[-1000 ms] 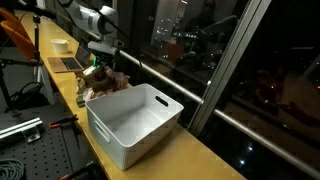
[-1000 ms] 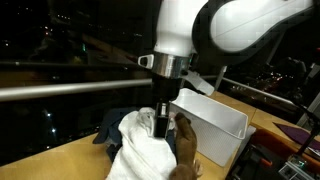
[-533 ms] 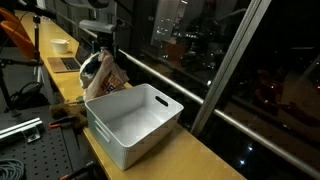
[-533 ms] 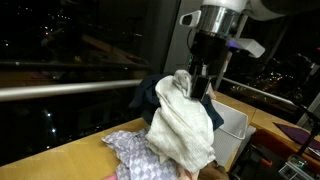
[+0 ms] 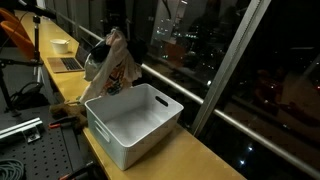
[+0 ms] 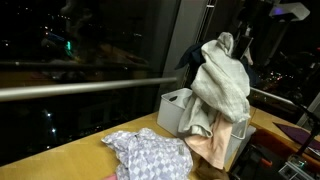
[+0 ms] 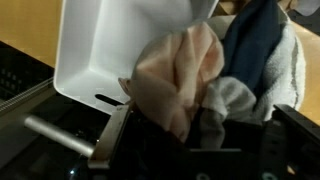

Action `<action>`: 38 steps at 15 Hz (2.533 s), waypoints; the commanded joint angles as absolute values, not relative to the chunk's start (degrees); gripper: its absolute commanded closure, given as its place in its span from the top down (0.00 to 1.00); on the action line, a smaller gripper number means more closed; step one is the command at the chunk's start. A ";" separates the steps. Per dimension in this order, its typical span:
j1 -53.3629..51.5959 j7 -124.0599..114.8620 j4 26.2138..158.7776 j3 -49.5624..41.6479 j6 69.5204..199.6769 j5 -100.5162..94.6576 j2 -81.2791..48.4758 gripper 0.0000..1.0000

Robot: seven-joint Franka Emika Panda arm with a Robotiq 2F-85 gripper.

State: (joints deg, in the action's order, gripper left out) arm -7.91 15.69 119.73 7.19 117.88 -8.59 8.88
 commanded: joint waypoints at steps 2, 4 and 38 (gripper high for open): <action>-3.61 23.42 114.47 0.95 110.39 -8.02 13.52 0.00; -1.74 27.19 110.40 -2.04 107.58 -8.12 13.60 0.00; -1.39 36.03 105.33 0.47 110.81 -10.84 -8.74 0.61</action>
